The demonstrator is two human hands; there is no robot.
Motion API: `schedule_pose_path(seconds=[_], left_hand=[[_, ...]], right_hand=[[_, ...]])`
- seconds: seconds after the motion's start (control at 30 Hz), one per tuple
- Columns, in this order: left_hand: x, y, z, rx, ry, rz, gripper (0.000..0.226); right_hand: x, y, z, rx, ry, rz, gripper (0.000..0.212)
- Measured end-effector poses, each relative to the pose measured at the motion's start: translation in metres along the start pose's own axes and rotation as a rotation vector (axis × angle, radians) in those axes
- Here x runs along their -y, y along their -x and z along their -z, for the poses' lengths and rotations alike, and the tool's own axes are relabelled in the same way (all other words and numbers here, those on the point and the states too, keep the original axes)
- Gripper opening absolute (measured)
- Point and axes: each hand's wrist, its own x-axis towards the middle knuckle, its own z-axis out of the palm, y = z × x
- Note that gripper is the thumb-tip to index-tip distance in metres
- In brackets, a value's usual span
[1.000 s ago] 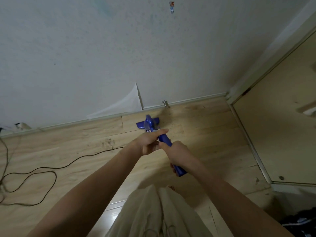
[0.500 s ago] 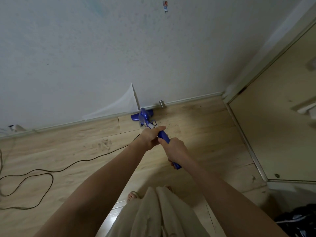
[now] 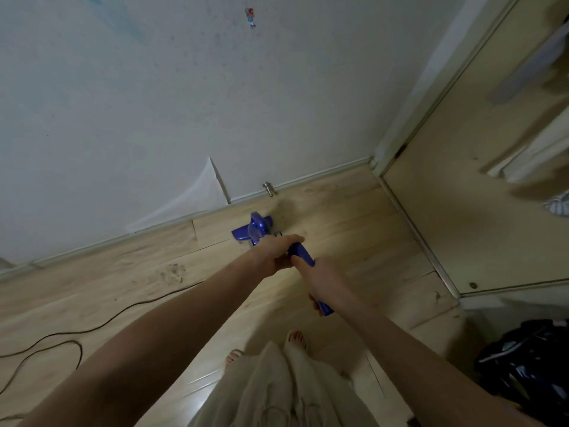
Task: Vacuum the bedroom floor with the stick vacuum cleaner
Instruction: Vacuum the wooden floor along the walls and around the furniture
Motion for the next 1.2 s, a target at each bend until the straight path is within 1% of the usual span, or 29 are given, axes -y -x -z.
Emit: schedule_pose_path(seconds=[0.17,0.3,0.43,0.5,0.6,0.7,0.77,0.8,0.9,0.97,1.03,1.2], left_hand=[[0.012,0.013,0.011,0.071,-0.113,0.019,0.025],[0.003,0.012,0.03,0.112,-0.085,-0.004,0.022],[0.0,0.003,0.039,0.068,-0.053,-0.013,0.027],[0.001,0.0,0.042,0.077,-0.03,-0.01,0.026],[-0.002,0.002,0.048,0.164,-0.041,0.003,0.025],[0.0,0.004,0.05,0.194,-0.085,0.044,0.04],[0.002,0.004,0.048,0.188,-0.077,0.043,0.05],[0.002,0.004,0.046,0.185,-0.061,0.031,0.052],[0.001,0.0,0.038,0.148,-0.014,0.001,0.045],[0.006,-0.005,0.035,0.113,-0.038,-0.002,0.037],[0.013,-0.003,0.035,0.105,-0.057,0.019,0.033],[0.015,-0.001,0.042,0.153,-0.054,0.021,0.048]], right_hand=[[-0.012,0.014,-0.033,-0.046,-0.132,-0.013,0.034],[0.0,0.0,-0.054,-0.077,-0.157,-0.033,0.044],[0.011,-0.012,-0.069,-0.076,-0.148,-0.047,0.044],[0.015,-0.012,-0.068,-0.065,-0.115,-0.055,0.041],[0.02,-0.001,-0.057,-0.033,-0.115,-0.057,0.036],[0.02,0.014,-0.047,0.013,-0.111,-0.054,0.032],[0.021,0.017,-0.043,0.014,-0.094,-0.043,0.033],[0.021,0.015,-0.041,0.004,-0.084,-0.032,0.034],[0.019,0.007,-0.043,-0.038,-0.058,-0.019,0.037],[0.01,0.005,-0.05,-0.049,-0.05,-0.036,0.038],[-0.001,0.007,-0.058,-0.035,-0.05,-0.062,0.038],[0.002,0.014,-0.043,0.045,-0.07,-0.059,0.032]])
